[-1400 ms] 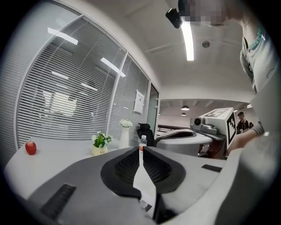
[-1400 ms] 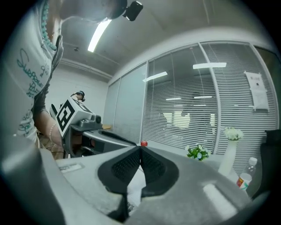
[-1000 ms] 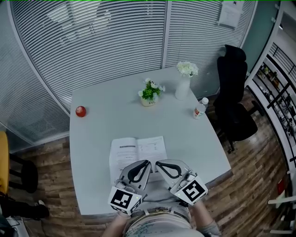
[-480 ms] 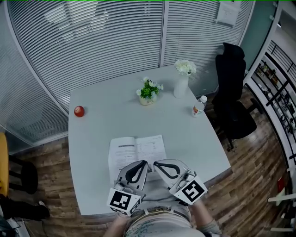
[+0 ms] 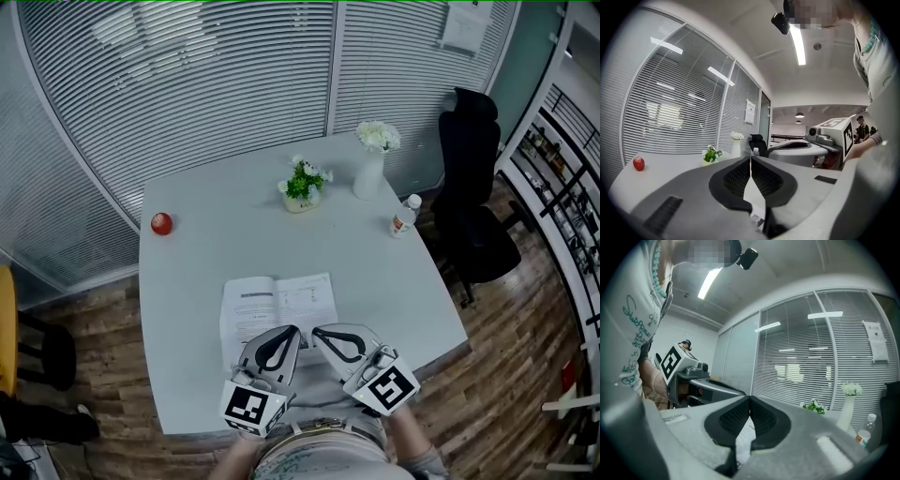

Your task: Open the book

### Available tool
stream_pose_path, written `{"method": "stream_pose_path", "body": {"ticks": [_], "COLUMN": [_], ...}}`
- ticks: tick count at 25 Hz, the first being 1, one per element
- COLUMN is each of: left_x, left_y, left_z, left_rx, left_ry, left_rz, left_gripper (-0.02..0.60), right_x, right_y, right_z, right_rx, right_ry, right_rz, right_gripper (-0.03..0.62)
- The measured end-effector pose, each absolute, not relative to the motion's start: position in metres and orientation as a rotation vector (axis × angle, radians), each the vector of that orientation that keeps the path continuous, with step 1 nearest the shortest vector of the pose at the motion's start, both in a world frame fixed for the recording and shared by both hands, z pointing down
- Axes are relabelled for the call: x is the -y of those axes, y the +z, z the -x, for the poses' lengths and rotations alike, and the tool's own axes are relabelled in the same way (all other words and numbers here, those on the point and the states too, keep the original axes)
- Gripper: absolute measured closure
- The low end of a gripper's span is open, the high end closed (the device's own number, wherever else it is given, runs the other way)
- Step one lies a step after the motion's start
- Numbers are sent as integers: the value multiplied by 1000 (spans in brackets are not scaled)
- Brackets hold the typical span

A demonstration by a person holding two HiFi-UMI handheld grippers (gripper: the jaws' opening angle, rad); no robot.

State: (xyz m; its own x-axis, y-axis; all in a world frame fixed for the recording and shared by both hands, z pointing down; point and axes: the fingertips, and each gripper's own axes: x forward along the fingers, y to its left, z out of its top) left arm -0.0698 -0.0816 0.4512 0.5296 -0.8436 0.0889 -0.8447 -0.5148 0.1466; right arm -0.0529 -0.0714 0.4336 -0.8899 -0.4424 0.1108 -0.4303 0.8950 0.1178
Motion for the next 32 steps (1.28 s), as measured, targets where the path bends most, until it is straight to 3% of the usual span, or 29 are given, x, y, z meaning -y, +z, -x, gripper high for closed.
{"method": "stream_pose_path", "body": {"ticks": [32], "left_x": [80], "left_y": [465], "left_z": [60], "left_rx": [1381], "left_ry": [37], "left_rz": [-2582], "left_gripper": [574], "right_x": [74], "right_y": [444], "right_z": [49], "right_rx": [2896], "right_ry": [-111], "right_rz": [-669], "right_gripper": [592]}}
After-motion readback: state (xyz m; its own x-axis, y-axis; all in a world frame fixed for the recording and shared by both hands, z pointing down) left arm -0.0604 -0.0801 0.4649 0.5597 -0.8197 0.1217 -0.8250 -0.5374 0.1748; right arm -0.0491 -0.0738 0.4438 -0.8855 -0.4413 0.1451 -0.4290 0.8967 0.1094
